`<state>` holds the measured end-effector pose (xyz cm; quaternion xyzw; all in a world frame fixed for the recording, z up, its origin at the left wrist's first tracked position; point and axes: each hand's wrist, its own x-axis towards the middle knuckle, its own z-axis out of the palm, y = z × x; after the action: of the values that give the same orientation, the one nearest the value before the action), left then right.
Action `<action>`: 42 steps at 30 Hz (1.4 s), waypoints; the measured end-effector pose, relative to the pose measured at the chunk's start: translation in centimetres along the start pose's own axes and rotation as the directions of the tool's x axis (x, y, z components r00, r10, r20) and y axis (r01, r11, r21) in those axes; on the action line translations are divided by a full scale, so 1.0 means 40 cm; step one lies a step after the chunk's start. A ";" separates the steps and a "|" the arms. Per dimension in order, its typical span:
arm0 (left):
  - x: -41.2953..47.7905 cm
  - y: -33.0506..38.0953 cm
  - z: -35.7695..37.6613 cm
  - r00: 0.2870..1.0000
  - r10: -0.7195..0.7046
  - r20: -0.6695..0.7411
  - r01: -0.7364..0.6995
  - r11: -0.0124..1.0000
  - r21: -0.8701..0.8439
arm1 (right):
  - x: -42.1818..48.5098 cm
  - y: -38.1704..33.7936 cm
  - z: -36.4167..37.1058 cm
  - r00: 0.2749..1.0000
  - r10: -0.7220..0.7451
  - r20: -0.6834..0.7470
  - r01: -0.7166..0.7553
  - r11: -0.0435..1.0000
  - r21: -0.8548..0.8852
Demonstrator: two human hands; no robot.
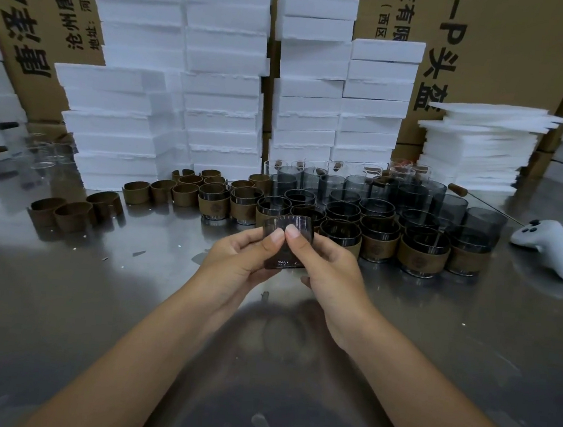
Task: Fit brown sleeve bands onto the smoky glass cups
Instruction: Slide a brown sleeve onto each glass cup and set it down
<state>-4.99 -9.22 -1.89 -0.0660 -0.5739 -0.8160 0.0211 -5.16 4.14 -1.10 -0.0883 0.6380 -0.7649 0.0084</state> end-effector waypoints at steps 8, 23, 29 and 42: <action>-0.001 0.002 0.000 0.998 -0.021 0.058 0.023 0.999 -0.044 | -0.001 -0.008 -0.009 1.000 -0.005 0.024 0.003 0.999 0.052; 0.005 0.002 -0.013 0.986 -0.059 0.155 0.054 0.998 0.035 | 0.005 -0.003 -0.009 0.987 0.114 0.112 -0.123 0.989 0.077; 0.004 -0.002 -0.005 1.000 -0.010 -0.027 0.014 0.988 0.152 | 0.005 -0.001 -0.008 0.994 0.069 -0.081 -0.068 0.998 0.014; -0.002 0.004 -0.006 0.996 -0.040 0.074 0.036 0.998 0.056 | 0.002 -0.009 -0.010 0.995 0.086 0.051 -0.086 0.996 0.002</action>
<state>-4.91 -9.48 -1.85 -0.0851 -0.5973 -0.7973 -0.0140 -5.27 4.60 -0.79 -0.0801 0.6392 -0.7627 0.0575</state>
